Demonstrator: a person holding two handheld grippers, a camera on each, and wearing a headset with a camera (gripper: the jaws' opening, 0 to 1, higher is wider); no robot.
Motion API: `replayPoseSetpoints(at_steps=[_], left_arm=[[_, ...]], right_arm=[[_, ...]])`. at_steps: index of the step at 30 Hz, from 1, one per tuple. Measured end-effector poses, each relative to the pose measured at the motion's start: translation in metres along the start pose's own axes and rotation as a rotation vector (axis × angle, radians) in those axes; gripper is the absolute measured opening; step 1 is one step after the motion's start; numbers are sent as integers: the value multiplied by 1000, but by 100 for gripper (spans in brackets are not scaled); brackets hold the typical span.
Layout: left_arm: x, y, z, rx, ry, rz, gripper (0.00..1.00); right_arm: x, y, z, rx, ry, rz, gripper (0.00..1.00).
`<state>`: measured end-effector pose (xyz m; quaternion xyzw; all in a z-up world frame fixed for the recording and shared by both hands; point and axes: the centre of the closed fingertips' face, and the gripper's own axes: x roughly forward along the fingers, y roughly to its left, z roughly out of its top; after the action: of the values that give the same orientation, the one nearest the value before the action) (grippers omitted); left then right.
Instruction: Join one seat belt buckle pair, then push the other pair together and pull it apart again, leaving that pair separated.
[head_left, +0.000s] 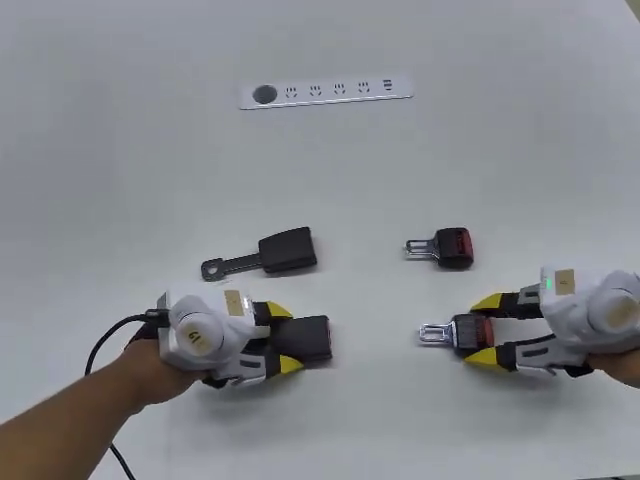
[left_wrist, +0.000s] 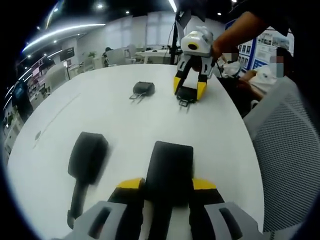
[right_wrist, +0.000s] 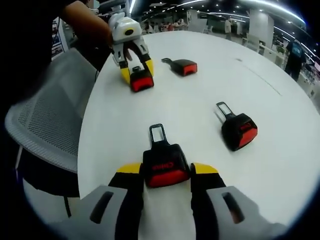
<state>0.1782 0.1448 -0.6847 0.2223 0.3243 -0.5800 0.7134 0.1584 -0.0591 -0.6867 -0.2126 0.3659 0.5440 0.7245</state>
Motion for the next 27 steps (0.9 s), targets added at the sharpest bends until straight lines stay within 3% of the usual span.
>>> replayPoseSetpoints(at_steps=[3, 9, 14, 27], left_arm=[[1, 0, -1, 50, 23, -20, 36], [3, 0, -2, 62, 54, -32, 36], [4, -1, -2, 67, 60, -31, 35], [5, -1, -3, 73, 91, -45, 35]], right_arm=[[2, 1, 2, -11, 21, 7, 35], [4, -1, 0, -17, 63, 16, 35], [8, -1, 5, -17, 55, 18, 35], [30, 4, 38, -42, 2, 44, 35]])
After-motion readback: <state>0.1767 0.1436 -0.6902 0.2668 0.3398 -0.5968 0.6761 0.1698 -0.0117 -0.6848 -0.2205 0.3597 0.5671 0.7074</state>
